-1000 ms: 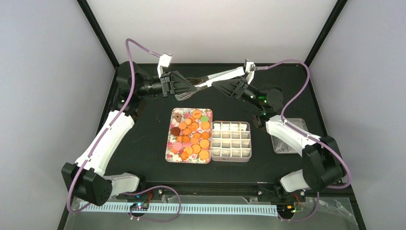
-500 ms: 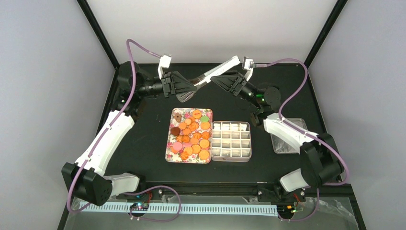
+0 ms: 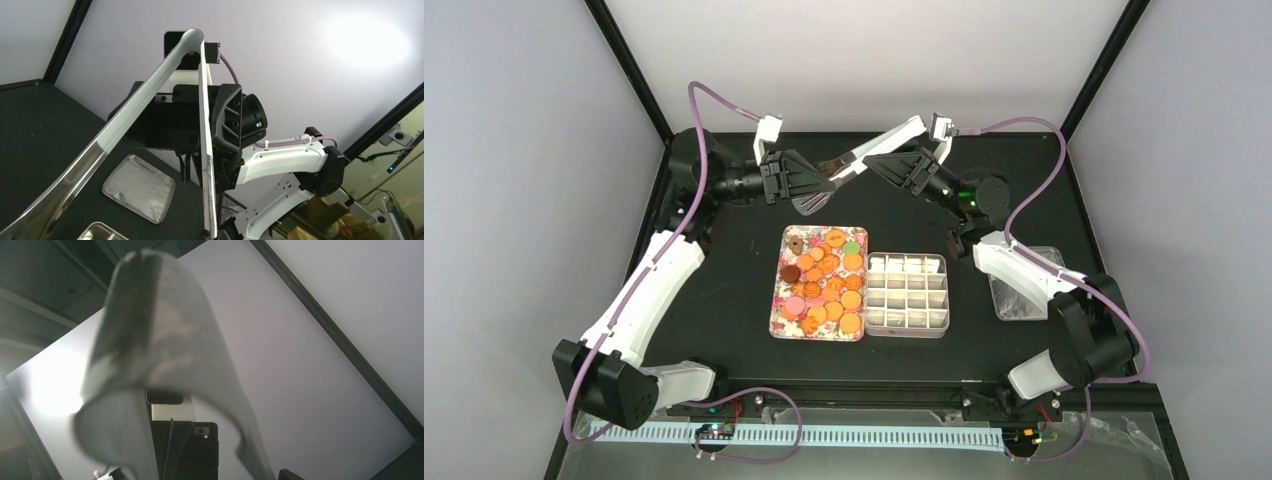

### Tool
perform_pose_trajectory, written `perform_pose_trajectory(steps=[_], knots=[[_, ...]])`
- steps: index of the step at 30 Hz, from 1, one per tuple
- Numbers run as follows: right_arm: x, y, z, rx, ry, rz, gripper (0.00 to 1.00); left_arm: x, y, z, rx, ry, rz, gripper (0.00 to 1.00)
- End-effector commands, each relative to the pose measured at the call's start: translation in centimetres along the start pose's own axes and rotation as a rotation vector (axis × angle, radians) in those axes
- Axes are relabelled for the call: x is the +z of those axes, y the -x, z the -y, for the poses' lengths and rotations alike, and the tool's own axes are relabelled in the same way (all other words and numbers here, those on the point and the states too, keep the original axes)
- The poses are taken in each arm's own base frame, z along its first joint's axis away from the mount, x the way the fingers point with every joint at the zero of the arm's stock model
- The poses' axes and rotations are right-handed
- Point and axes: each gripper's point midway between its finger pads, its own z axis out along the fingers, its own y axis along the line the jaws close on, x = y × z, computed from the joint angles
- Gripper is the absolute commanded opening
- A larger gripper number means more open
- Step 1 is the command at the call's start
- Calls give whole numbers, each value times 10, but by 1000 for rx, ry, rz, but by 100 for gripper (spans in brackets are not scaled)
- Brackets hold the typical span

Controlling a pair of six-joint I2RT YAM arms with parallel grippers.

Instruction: Pack the cookies

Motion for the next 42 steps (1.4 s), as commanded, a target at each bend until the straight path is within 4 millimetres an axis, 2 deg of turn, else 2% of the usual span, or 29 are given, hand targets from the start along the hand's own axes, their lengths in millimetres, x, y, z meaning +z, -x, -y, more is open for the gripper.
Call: perform_pose_trajectory(steps=[1,11,21,27,32,36,42], knots=[[6,8,-17,-41,60,-1,69,-3,-4,18,32,-53,-28,2],[14,3,-12,-37,26,-74,68,-4,-8,17,72,-40,-39,2],[7,-24,-9,-37,12,-221,64,-4,-8,16,98,-25,-38,2],[5,-20,-13,-53,12,-192,58,-5,-9,19,105,-24,-39,2],[5,-8,-26,-94,33,-152,54,-7,-12,19,120,-16,-47,2],[1,0,-31,-112,50,-142,52,-9,-16,22,153,-18,-63,2],[-3,1,-37,-132,63,-172,53,-11,-17,26,193,-22,-83,1]])
